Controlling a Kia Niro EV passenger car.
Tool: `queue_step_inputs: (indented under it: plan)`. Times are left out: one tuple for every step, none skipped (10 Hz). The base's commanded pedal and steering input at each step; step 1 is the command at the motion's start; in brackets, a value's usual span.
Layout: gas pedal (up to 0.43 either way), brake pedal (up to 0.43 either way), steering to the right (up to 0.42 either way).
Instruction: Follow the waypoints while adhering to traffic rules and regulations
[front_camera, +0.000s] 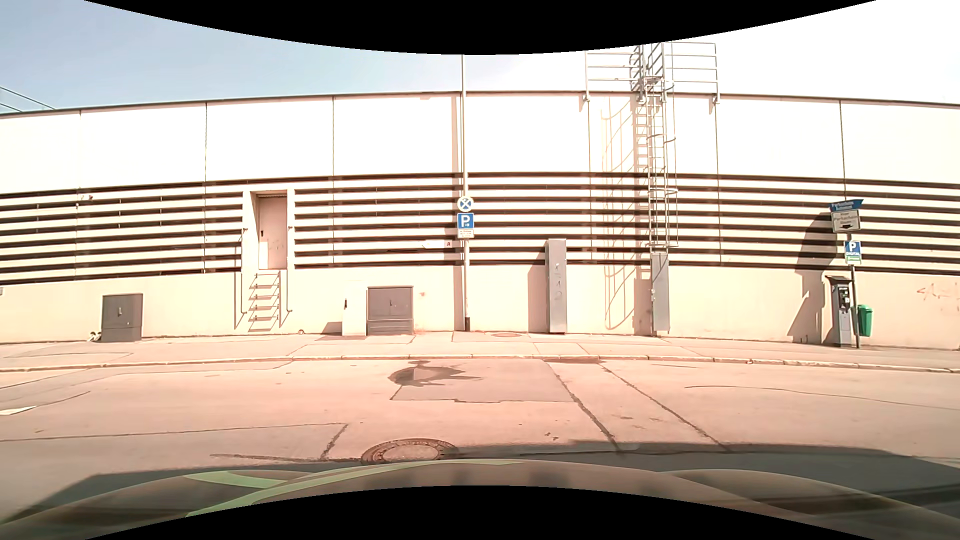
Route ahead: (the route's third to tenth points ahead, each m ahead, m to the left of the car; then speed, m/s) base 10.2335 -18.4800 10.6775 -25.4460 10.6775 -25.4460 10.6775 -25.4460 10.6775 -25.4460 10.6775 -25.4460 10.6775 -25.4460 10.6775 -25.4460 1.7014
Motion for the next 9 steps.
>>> queue_step_inputs:
  plan:
    - [0.0,0.0,0.151]
    - [0.0,0.0,0.203]
    - [0.0,0.0,0.256]
    - [0.0,0.0,0.302]
    - [0.0,0.0,0.338]
    - [0.008,0.0,0.381]
    - [0.008,0.0,0.416]
    - [0.02,0.0,0.472]
    - [0.047,0.0,0.525]
